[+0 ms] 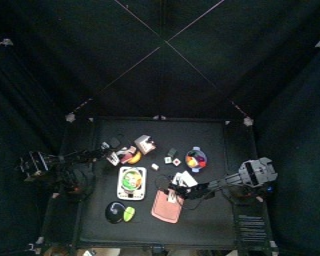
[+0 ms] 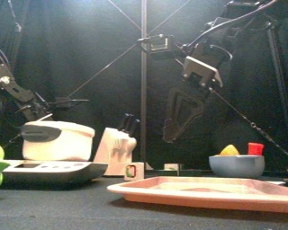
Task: Grab egg sushi
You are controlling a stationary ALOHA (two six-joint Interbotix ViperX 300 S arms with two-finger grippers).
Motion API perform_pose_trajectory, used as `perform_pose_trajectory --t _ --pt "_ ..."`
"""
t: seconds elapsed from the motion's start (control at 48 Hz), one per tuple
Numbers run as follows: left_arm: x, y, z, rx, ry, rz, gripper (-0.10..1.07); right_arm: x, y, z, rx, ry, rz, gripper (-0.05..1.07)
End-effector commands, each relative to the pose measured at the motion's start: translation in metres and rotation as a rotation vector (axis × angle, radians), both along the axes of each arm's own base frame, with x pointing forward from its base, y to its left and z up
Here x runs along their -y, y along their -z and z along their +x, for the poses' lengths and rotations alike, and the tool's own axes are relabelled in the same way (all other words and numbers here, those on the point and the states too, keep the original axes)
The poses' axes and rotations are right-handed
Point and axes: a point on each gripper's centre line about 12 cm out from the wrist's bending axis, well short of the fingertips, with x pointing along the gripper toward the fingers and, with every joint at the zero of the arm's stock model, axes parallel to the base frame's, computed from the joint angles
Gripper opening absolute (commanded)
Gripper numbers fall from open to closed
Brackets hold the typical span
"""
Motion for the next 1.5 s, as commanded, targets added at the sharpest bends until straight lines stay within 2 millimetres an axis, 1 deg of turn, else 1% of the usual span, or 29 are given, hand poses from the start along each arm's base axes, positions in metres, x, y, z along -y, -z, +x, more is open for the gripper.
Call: perform_pose_trajectory --t 0.0,0.125,0.271,0.479,0.542,0.646,0.75,0.833,0.958,1.146,1.25,1.333,1.396,1.479 --pt "-0.005 -0.001 -0.001 0.0 -0.014 0.005 0.9 0.0 -0.011 0.002 0.029 -0.001 0.003 0.89" --pt "-0.005 0.004 0.0 -0.014 -0.014 -0.006 0.9 0.0 -0.01 0.002 0.026 -0.002 0.003 0.89" --pt "-0.005 0.015 -0.001 -0.053 -0.01 -0.034 0.89 0.001 -0.008 0.0 0.022 -0.001 0.002 0.89" --pt "-0.008 0.028 0.004 -0.089 -0.01 -0.065 0.86 0.002 -0.007 0.001 0.018 0.003 0.001 0.89" --pt "-0.009 0.029 0.006 -0.092 -0.01 -0.067 0.83 0.002 -0.006 0.0 0.015 0.002 0.0 0.89" --pt "-0.011 0.027 0.008 -0.086 -0.01 -0.062 0.75 0.002 -0.004 -0.001 0.01 0.006 0.003 0.89" --pt "-0.011 0.023 0.008 -0.074 -0.008 -0.052 0.64 0.002 -0.003 -0.001 0.007 0.007 0.007 0.89" --pt "-0.011 0.016 0.009 -0.058 -0.007 -0.04 0.56 0.002 -0.003 -0.001 0.006 0.009 0.007 0.89" --pt "-0.009 0.002 0.01 -0.033 0.004 -0.017 0.49 0.002 -0.003 -0.001 0.007 0.007 0.007 0.89" --pt "0.008 -0.032 0.018 0.04 0.081 0.039 0.49 0.001 -0.004 0.0 0.011 0.001 0.008 0.89" --pt "0.017 -0.047 0.018 0.083 0.111 0.066 0.49 0.001 -0.004 0.0 0.013 0.004 0.012 0.89" --pt "0.024 -0.058 0.018 0.118 0.132 0.089 0.49 0.001 -0.005 0.001 0.018 0.01 0.017 0.89" --pt "0.029 -0.062 0.018 0.136 0.151 0.099 0.49 0.0 -0.006 0.001 0.025 0.014 0.031 0.89" --pt "0.036 -0.065 0.017 0.151 0.177 0.109 0.49 -0.002 -0.014 0.003 0.053 0.011 0.059 0.89"
